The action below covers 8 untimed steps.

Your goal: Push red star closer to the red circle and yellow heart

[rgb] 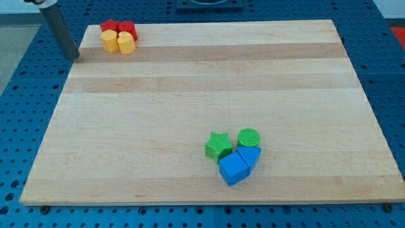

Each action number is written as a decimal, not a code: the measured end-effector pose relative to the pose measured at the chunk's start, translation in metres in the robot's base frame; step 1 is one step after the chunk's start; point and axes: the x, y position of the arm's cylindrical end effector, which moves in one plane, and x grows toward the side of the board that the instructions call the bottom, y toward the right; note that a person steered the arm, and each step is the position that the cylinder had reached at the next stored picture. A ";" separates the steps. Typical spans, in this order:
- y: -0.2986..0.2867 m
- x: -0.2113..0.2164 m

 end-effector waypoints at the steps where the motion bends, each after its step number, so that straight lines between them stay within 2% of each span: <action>1: 0.000 -0.021; 3: 0.000 -0.079; 5: 0.020 -0.106; 8: 0.076 -0.071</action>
